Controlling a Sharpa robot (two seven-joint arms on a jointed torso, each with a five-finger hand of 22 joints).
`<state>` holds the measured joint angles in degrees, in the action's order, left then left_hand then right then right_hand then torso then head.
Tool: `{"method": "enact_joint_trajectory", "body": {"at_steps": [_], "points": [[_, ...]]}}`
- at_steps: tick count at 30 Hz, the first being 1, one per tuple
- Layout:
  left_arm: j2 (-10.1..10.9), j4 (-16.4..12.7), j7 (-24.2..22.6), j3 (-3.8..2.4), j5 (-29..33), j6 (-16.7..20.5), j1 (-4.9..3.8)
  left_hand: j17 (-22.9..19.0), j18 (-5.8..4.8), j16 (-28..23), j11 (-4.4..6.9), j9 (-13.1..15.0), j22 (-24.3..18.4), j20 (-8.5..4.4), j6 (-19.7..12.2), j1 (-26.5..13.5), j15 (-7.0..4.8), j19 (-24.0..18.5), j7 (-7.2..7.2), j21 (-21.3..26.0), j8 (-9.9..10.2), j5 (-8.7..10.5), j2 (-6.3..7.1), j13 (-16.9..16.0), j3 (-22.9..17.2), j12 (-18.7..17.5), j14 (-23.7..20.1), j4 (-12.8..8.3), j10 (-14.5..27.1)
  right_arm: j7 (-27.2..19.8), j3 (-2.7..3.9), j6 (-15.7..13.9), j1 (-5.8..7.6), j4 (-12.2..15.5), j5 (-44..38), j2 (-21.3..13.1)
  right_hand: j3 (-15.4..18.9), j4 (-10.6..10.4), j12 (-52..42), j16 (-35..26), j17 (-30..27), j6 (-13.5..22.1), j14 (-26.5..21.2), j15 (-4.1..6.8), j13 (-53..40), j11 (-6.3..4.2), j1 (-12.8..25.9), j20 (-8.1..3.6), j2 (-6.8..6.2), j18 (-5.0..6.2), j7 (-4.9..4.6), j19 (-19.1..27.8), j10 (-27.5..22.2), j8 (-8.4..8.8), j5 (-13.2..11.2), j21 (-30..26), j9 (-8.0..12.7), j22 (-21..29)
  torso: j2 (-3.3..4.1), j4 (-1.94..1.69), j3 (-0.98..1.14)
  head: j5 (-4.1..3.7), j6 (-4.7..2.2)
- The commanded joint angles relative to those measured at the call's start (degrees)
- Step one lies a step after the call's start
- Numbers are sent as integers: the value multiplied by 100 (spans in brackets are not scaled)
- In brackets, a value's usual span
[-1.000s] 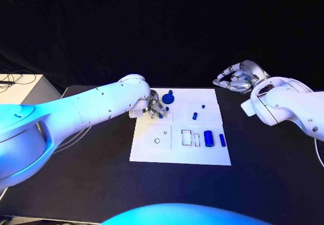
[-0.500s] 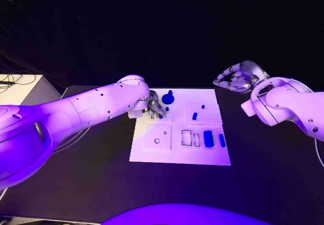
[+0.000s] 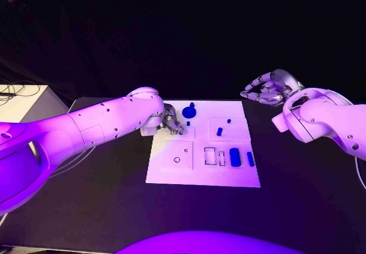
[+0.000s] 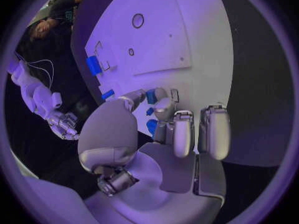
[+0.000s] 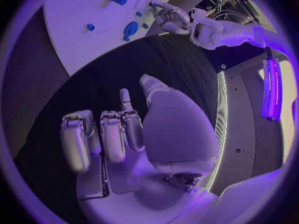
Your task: Assemble the parts on the task board
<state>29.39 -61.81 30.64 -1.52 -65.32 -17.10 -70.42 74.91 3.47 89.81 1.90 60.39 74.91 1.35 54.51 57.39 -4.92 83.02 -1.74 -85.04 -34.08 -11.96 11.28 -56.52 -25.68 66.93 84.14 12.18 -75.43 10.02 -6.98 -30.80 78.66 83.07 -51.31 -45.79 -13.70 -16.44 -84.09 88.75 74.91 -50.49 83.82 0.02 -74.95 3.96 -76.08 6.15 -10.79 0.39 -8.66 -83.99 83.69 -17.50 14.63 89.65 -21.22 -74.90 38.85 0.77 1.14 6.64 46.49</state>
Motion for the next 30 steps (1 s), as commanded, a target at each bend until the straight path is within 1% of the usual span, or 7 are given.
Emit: {"method": "enact_joint_trajectory", "body": {"at_steps": [1,5,7,18,23,29,30], "points": [[36,-81,17,-2,-66,174,20,1509,-79,19,-8,15,321,4,-9,56,6,-40,-32,36,22,162,39,10,134,-23,586,99,36,-40,3,53,-8,4,-49,-4,-30,-9,33,-24,1219,37,542,28,-791,-1,49,-53,13,-21,1,-570,-45,-22,33,-34,-5,-1468,1,3,-1,4,-16],[77,-165,11,-19,-45,256,20,1509,-79,19,-12,43,326,11,-1,160,10,-38,-34,40,39,460,24,14,345,-12,586,316,40,-39,3,53,-13,2,-49,-7,-30,-9,33,-24,1219,37,542,28,-791,-1,49,-53,13,-21,1,-570,-45,-22,33,-34,-5,-1468,4,5,-1,6,-29],[94,-206,7,-31,-33,289,19,1509,-76,19,-14,66,320,14,3,264,11,-44,-34,48,54,792,-13,32,530,-12,586,435,51,-39,3,54,-15,0,-49,-7,-30,-9,33,-24,1219,37,542,28,-791,-1,49,-53,13,-21,1,-570,-45,-22,33,-34,-5,-1468,3,2,1,7,-36],[205,-377,-13,-124,36,398,20,1509,-55,19,-18,73,227,16,-6,271,14,-103,-38,93,66,877,-23,94,617,-52,586,442,84,-40,3,55,-22,-9,-49,-12,-30,-9,33,-24,1219,37,542,28,-791,-1,49,-53,13,-21,1,-570,-45,-22,33,-34,-5,-1468,-1,0,5,8,-53],[282,-467,-28,-292,149,430,20,1435,-17,-34,-50,72,51,33,-88,354,42,-223,-75,185,120,873,-67,238,713,-165,557,439,207,-41,3,54,-25,-15,-49,-15,-30,-9,33,-24,1219,37,542,28,-791,-1,49,-53,13,-21,1,-570,-45,-22,33,-34,-5,-1468,3,4,1,7,-80],[400,-534,-43,-579,102,420,17,1211,46,-196,-144,94,-233,107,-293,543,128,-431,-174,350,212,865,-197,434,892,-304,458,434,468,-39,3,53,-27,-19,-49,-22,-30,-9,33,-24,1219,37,542,28,-791,-1,49,-53,13,-21,1,-570,-45,-22,33,-34,-5,-1468,-3,-2,7,-2,-115],[414,-539,-43,-609,96,416,16,1199,51,-206,-154,85,-255,115,-318,587,136,-447,-186,364,234,863,-222,452,899,-312,451,434,491,-39,3,53,-27,-19,-49,-23,-30,-9,33,-24,1219,37,542,28,-791,-1,49,-53,13,-21,1,-570,-45,-22,33,-34,-5,-1468,-2,-2,7,-3,-118]]}}
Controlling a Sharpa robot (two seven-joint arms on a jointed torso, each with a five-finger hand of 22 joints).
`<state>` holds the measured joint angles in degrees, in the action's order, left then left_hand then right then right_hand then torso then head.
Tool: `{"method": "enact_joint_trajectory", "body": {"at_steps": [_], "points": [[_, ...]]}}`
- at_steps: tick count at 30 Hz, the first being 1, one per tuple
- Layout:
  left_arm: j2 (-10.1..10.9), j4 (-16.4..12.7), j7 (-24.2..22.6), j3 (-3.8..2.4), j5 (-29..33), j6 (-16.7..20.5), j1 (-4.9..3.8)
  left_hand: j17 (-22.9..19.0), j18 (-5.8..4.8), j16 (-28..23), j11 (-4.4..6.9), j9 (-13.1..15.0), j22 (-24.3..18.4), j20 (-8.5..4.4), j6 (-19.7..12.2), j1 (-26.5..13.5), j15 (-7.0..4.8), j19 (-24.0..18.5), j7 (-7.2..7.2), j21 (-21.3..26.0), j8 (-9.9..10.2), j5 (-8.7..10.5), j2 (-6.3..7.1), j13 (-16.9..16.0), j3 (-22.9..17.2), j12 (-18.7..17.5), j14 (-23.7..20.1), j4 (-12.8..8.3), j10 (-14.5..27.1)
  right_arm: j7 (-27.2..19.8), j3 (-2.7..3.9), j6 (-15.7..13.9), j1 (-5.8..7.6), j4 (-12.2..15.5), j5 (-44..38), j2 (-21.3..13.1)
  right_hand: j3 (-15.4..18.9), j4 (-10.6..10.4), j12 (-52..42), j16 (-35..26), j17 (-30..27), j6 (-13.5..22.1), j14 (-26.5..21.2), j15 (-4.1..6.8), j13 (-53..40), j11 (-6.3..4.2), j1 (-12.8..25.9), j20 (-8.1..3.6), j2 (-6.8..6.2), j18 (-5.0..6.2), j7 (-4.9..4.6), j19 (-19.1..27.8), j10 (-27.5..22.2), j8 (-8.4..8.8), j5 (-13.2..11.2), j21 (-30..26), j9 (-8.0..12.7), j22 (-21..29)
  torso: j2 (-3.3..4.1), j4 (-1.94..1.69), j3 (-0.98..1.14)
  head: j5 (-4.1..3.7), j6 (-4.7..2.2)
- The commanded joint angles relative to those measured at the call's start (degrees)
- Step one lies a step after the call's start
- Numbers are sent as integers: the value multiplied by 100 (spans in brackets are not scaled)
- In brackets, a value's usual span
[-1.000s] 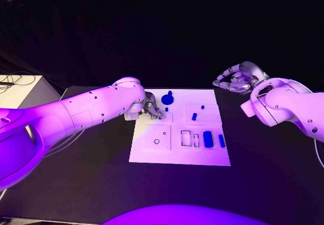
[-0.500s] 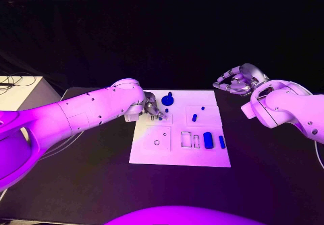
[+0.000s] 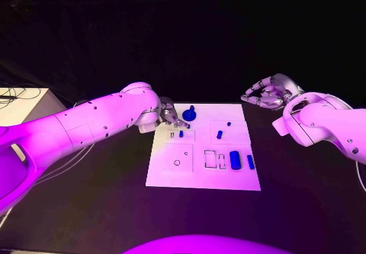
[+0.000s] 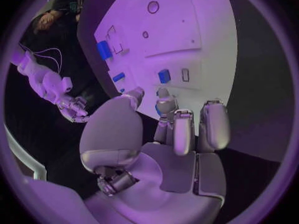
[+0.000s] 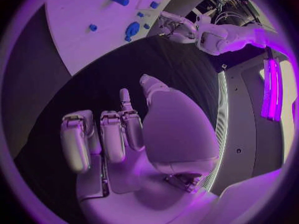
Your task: Assemble the parts on the task board
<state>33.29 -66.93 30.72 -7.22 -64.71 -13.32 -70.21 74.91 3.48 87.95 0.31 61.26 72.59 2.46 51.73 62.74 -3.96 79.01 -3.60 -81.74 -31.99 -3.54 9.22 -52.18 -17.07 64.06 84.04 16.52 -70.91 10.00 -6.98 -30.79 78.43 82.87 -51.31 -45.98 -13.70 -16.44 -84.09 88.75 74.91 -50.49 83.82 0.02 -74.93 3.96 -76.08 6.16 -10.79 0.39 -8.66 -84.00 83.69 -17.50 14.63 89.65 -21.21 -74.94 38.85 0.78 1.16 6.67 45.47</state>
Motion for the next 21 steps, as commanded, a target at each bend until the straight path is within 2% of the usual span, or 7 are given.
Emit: {"method": "enact_joint_trajectory", "body": {"at_steps": [1,4,8,14,15,17,21], "points": [[48,-36,-52,-88,24,32,-7,1192,54,-24,-6,-22,-38,13,-70,87,49,-56,-13,45,58,21,-38,30,47,-30,458,2,56,-37,3,52,-4,0,-49,-6,-30,-9,33,-24,1220,37,541,28,-793,-1,49,-53,13,-21,2,-570,-45,-22,33,-34,-6,-1465,-3,-4,5,-9,-21],[114,-26,-54,-295,-12,-21,-14,1174,55,-35,-87,-291,-41,69,-204,332,118,-57,-111,60,370,17,-151,89,57,-43,449,-3,129,-35,3,50,-4,0,-49,-13,-30,-9,33,-24,1220,37,541,28,-793,-1,49,-53,13,-21,2,-570,-45,-22,33,-34,-6,-1465,6,-4,1,-9,-51],[139,84,-62,-426,-37,-37,-41,1120,69,-68,-186,-759,-96,147,-266,711,204,-93,-229,104,778,13,-190,234,-140,-140,425,-31,264,-35,3,47,-4,2,-49,-22,-30,-9,33,-24,1220,37,541,28,-793,-1,49,-53,13,-21,2,-570,-45,-22,33,-34,-6,-1465,10,-1,3,-6,-89],[24,453,-98,-488,-51,89,-84,1109,69,-72,-252,-1102,-92,195,-278,815,260,-91,-308,111,1020,12,-175,436,-369,-292,419,-5,410,-37,3,38,-4,18,-49,-35,-30,-9,33,-24,1220,37,541,28,-793,-1,49,-53,13,-21,2,-570,-45,-22,33,-34,-6,-1465,26,5,2,11,-139],[-15,537,-104,-494,-56,110,-88,1115,65,-67,-260,-1139,-75,202,-262,778,267,-79,-315,102,1035,14,-181,424,-381,-281,422,7,400,-39,3,37,-4,21,-49,-37,-30,-9,33,-24,1220,37,541,28,-793,-1,49,-53,13,-21,2,-570,-45,-22,33,-34,-6,-1465,25,6,1,13,-142],[-92,693,-115,-502,-66,141,-93,1267,36,42,-227,-1235,76,201,-147,776,248,27,-276,19,1031,7,-225,114,-506,-21,494,-9,163,-40,3,34,-4,24,-49,-39,-38,-4,39,-26,1218,51,541,29,-787,-2,44,-54,8,-19,2,-566,-49,-24,38,-43,-36,-1459,29,8,-4,17,-164],[-268,1025,-139,-511,-63,211,-98,1271,33,47,-224,-1309,88,191,-110,684,241,35,-274,11,1038,12,-170,100,-576,7,498,12,144,-45,4,37,-3,32,-51,-36,-38,-4,39,-26,1218,51,541,29,-787,-2,44,-54,8,-19,2,-566,-49,-24,38,-43,-36,-1459,24,21,-4,22,-180]]}}
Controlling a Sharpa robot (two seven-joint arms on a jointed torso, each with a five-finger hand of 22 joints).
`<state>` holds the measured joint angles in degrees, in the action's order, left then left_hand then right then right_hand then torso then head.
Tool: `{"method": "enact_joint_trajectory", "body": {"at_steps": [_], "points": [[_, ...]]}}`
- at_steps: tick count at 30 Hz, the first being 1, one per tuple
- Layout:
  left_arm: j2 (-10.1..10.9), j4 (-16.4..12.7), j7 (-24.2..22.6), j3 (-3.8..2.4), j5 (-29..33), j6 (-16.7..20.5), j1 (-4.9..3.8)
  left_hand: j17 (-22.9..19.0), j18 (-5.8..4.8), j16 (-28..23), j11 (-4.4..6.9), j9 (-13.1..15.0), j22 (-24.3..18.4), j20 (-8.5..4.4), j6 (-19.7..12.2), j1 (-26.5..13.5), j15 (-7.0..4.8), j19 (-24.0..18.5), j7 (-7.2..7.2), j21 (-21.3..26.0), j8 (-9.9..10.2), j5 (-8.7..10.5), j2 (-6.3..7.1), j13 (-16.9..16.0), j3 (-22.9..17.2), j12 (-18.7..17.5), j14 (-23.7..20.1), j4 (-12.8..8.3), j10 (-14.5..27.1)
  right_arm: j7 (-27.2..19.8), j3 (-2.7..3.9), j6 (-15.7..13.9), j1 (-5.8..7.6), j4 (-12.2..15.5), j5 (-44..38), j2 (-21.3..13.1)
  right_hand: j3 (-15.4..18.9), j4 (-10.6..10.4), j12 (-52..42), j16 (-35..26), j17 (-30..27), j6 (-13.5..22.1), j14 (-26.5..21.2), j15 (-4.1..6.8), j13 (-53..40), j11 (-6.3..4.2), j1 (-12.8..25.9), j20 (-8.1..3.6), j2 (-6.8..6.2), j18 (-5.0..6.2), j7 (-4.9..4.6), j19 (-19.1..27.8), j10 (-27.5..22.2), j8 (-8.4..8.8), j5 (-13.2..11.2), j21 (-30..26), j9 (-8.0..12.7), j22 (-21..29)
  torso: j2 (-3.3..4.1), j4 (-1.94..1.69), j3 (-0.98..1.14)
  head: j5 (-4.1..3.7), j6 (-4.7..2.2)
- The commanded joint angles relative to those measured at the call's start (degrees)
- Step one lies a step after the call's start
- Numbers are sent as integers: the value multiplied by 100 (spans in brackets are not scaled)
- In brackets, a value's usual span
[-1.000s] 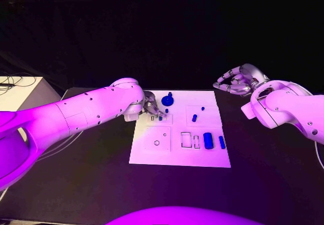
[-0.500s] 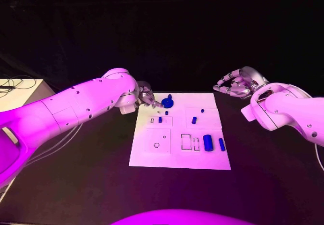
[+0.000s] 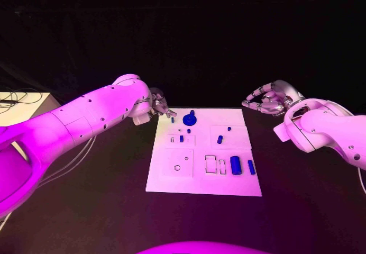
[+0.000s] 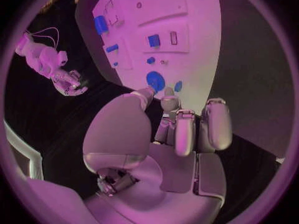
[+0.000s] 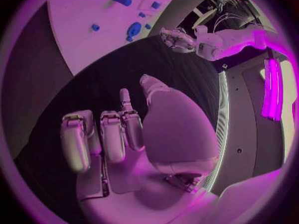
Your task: Assemble the parts on the task board
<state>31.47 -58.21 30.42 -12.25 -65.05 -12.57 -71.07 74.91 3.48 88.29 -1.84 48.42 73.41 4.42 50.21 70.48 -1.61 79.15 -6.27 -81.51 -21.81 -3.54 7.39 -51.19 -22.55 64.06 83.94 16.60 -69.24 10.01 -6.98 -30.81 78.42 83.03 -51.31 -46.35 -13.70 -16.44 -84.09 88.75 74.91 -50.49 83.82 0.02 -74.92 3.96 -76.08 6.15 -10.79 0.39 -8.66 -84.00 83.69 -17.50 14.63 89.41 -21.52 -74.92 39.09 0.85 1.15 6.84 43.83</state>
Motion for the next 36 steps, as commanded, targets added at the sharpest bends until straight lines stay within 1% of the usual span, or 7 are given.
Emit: {"method": "enact_joint_trajectory", "body": {"at_steps": [1,10,18,21,28,34,36], "points": [[-128,229,-114,-9,-23,147,-13,1271,34,13,-11,-35,4,-5,43,-111,7,21,-9,-11,21,14,24,-4,-32,11,508,4,-24,-46,4,41,-2,20,-52,1,-39,-4,39,-26,1218,51,541,29,-788,-2,44,-54,8,-19,2,-566,-49,-24,38,-19,-5,-1461,1,14,0,3,-19],[-453,797,-126,2,-2,120,-15,1275,32,18,-27,-129,18,3,67,-383,21,26,-24,-18,16,25,109,-26,-12,47,510,12,-32,-45,6,33,0,75,-69,-26,-40,-5,40,-26,1217,53,541,29,-787,-2,46,-54,10,-19,1,-565,-50,-24,40,-21,-8,-1460,65,38,-9,-7,-81],[-571,1107,-107,13,-53,-9,-20,1280,31,23,-23,-162,28,6,85,-583,20,29,-13,-22,-19,27,97,16,56,33,512,14,-13,-44,15,24,6,129,-86,-63,-42,-4,36,-29,1213,58,540,29,-791,-2,46,-55,9,-20,1,-568,-46,-23,47,-16,-14,-1463,116,67,-11,-15,-122],[-586,1167,-102,15,-57,-44,-29,1287,30,28,-18,-161,31,5,95,-624,17,31,-6,-23,-41,27,105,13,82,39,515,12,-17,-43,18,20,8,140,-91,-74,-42,-4,36,-29,1213,58,540,29,-791,-2,46,-55,9,-20,1,-568,-46,-23,47,-16,-14,-1463,134,74,-9,-17,-127],[-617,1222,-100,17,-44,-53,-49,1292,28,31,-14,-157,44,3,105,-652,14,38,0,-29,-61,27,110,12,102,43,516,12,-20,-41,27,11,13,163,-113,-82,-41,-6,39,-27,1217,61,541,29,-788,-2,51,-55,5,-20,1,-568,-49,-23,54,-15,-22,-1464,175,79,-16,-3,-140],[-632,1270,-100,18,-31,-35,-74,1298,26,35,-12,-156,51,3,108,-660,13,43,2,-33,-68,26,108,8,106,46,519,11,-23,-37,38,4,17,184,-129,-89,-41,-6,39,-27,1217,61,541,29,-788,-2,51,-55,5,-20,1,-568,-49,-23,54,-15,-22,-1464,202,101,-10,15,-145],[-638,1290,-100,18,-30,-35,-80,1295,26,33,-8,-154,54,1,109,-650,11,44,6,-34,-78,21,93,17,100,42,518,3,-19,-35,40,1,19,190,-133,-94,-41,-6,39,-27,1217,61,541,29,-788,-2,51,-55,5,-20,1,-568,-49,-23,54,-15,-22,-1464,204,99,-11,18,-139]]}}
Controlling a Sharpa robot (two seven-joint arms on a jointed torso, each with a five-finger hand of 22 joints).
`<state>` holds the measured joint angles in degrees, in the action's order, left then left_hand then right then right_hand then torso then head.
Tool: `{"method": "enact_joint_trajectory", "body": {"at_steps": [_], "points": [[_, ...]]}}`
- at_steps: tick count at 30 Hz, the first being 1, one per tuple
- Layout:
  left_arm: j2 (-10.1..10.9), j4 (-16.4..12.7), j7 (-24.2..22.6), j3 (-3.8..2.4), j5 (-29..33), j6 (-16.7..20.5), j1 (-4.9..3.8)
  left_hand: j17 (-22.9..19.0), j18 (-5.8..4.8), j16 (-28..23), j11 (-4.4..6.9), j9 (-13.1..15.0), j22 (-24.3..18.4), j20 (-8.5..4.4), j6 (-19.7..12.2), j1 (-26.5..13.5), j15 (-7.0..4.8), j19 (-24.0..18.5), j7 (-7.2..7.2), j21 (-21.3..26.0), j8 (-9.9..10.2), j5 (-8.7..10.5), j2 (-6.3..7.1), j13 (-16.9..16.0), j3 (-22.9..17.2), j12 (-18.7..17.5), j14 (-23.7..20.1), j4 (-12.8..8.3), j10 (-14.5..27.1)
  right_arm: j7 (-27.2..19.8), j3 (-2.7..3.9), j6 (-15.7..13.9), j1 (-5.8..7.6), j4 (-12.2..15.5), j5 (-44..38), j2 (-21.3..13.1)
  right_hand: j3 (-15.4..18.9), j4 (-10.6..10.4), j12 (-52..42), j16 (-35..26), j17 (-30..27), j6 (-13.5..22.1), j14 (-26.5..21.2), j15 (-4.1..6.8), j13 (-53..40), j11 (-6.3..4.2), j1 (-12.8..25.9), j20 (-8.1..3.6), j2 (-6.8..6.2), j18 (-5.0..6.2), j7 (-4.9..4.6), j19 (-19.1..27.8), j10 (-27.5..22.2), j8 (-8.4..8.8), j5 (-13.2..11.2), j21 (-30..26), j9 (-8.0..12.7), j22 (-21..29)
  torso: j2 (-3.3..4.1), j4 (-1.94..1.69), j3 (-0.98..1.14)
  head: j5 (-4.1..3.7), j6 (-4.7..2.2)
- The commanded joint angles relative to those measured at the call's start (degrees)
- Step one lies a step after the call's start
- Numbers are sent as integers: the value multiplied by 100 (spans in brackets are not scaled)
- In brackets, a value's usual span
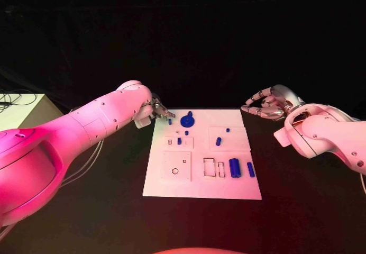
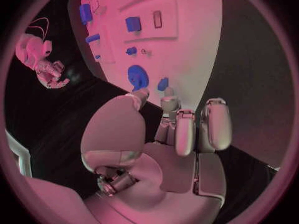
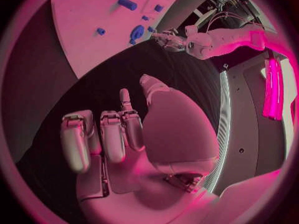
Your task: Assemble the parts on the task board
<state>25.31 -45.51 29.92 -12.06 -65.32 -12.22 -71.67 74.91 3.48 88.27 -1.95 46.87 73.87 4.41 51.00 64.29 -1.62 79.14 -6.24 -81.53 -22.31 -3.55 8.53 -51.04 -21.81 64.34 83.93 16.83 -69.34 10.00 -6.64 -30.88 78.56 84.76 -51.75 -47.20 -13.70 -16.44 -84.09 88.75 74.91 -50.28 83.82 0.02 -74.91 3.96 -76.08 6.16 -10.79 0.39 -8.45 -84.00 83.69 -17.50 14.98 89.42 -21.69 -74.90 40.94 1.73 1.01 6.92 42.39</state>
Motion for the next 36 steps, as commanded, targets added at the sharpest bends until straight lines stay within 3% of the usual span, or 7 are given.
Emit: {"method": "enact_joint_trajectory", "body": {"at_steps": [1,7,17,25,30,36], "points": [[-28,37,-50,0,-2,-72,-23,1294,26,34,4,1,7,2,30,-27,11,45,4,-33,-30,20,-24,1,24,15,517,-23,-10,-32,8,6,6,22,-93,-14,-41,-6,39,-27,1217,40,541,29,-788,-2,51,-55,5,-20,-20,-568,-49,-23,19,-15,-5,-1465,20,5,2,9,6],[-54,79,-49,6,1,-100,-30,1297,27,37,11,3,4,-2,25,4,5,42,11,-30,-47,10,-56,4,2,16,519,-33,-9,-24,16,-1,17,50,-127,-36,-40,-7,40,-28,1215,41,541,29,-787,-2,56,-55,2,-20,-20,-568,-50,-25,26,-14,-12,-1466,32,-8,-4,1,29],[-88,133,-48,57,39,-146,-31,1299,27,39,17,4,7,-7,9,75,-1,43,15,-32,-70,0,-85,8,-39,17,520,-52,-7,-17,33,-7,28,80,-146,-57,-40,-7,40,-28,1215,41,541,29,-787,-2,56,-55,2,-20,-20,-568,-50,-25,26,-14,-12,-1466,43,5,9,11,58],[-94,125,-49,76,75,-156,-31,1297,27,38,27,-4,12,-16,-21,242,-10,42,24,-32,-114,-1,-115,24,-169,11,519,-78,3,-21,37,-5,29,54,-152,-34,-40,-7,40,-28,1215,41,541,29,-787,-2,56,-55,2,-20,-20,-568,-50,-25,26,-14,-12,-1466,52,-14,10,16,75],[-92,118,-50,79,96,-146,-31,1289,29,33,28,-5,0,-17,-25,262,-11,34,25,-26,-120,-1,-117,40,-189,1,515,-81,12,-22,37,-6,29,45,-152,-25,-40,-7,40,-28,1215,41,541,29,-787,-2,56,-55,2,-20,-20,-568,-50,-25,26,-14,-12,-1466,47,-6,7,23,86],[-92,127,-54,82,169,-94,-31,1289,29,35,50,-23,7,-32,-65,567,-33,33,46,-24,-186,11,-222,127,-567,-57,515,-188,63,-22,37,-2,29,37,-153,-19,-40,-7,40,-28,1215,41,541,29,-787,-2,56,-55,2,-20,-20,-568,-50,-25,26,-14,-12,-1466,49,5,9,33,84]]}}
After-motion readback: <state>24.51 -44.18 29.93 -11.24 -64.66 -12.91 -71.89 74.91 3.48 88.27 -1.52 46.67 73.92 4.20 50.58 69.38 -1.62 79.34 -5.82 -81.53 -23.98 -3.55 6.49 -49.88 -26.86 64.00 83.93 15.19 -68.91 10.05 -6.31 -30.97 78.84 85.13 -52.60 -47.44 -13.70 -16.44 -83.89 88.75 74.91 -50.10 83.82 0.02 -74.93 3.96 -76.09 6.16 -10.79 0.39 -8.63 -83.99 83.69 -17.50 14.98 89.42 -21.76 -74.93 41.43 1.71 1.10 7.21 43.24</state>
